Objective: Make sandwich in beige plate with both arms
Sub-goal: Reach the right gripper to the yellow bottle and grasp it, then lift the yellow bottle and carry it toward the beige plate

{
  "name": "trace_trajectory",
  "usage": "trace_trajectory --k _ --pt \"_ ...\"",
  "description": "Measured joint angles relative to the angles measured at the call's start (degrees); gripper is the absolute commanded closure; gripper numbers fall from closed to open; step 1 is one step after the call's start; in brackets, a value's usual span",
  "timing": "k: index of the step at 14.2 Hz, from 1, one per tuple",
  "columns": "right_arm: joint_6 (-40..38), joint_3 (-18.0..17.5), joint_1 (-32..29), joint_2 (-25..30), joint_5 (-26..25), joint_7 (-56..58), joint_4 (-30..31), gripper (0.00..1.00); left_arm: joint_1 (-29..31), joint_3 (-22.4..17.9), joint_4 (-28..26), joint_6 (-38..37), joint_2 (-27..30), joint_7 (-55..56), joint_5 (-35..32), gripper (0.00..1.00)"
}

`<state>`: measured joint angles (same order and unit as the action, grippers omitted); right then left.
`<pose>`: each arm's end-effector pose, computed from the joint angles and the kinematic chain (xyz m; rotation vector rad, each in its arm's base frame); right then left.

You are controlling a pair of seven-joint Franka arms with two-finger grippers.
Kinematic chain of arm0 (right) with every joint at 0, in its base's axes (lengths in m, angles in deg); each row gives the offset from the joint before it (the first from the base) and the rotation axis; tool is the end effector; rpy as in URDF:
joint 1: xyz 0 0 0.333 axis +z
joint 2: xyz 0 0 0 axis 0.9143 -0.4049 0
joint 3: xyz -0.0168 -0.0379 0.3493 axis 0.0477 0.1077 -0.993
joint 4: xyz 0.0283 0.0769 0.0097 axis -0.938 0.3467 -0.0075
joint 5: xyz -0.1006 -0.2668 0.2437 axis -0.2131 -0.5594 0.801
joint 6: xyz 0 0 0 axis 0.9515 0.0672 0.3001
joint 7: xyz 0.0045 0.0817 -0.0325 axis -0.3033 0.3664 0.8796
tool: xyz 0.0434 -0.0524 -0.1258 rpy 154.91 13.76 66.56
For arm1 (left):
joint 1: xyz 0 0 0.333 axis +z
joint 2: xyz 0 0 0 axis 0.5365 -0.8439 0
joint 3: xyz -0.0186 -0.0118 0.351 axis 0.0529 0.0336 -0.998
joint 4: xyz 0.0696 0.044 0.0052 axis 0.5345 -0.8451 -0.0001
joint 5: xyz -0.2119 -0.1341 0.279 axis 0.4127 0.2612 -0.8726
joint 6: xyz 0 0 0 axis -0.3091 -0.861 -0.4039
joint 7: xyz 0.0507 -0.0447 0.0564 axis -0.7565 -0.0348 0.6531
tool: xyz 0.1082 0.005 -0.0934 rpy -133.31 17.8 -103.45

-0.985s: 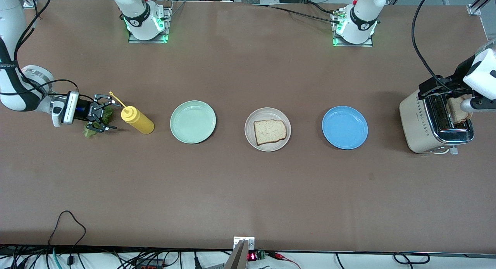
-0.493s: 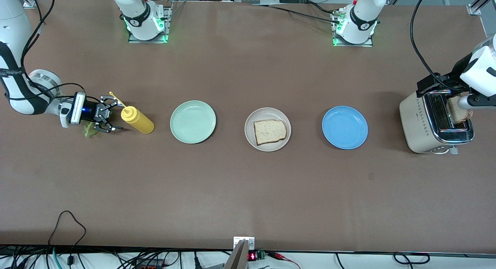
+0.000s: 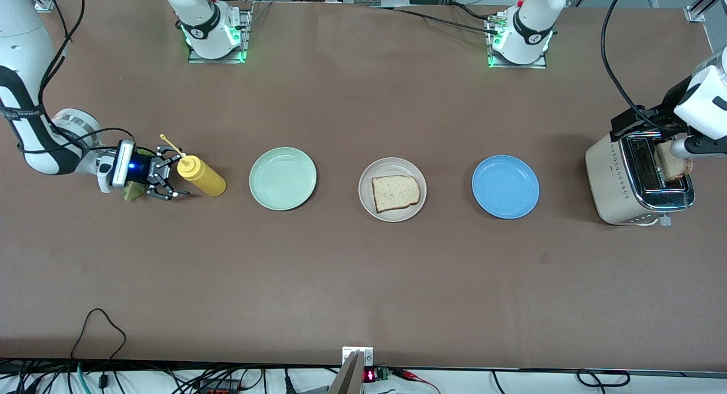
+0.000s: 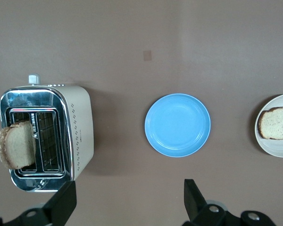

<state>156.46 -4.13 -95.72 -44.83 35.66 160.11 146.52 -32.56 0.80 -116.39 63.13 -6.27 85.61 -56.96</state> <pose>0.5240 -0.0881 0.1516 -1.6132 -1.1251 -0.9685 0.5486 -0.0069 0.5932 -3.1168 -0.0800 0.0886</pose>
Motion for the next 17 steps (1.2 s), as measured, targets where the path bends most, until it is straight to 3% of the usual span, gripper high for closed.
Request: trace_trajectory --k 15,16,17 --pt "0.1 -0.3 4.8 -1.7 5.9 0.6 -0.6 0.00 0.1 0.0 -0.1 0.8 0.0 0.0 0.0 0.00" --pt "0.1 -0.2 4.8 -1.8 5.9 0.7 -0.6 0.15 0.1 0.0 -0.1 0.8 0.0 0.0 0.0 0.00" --pt "0.1 -0.2 4.8 -1.9 5.9 0.9 -0.6 0.41 0.1 0.0 -0.1 0.8 0.0 0.0 0.0 0.00"
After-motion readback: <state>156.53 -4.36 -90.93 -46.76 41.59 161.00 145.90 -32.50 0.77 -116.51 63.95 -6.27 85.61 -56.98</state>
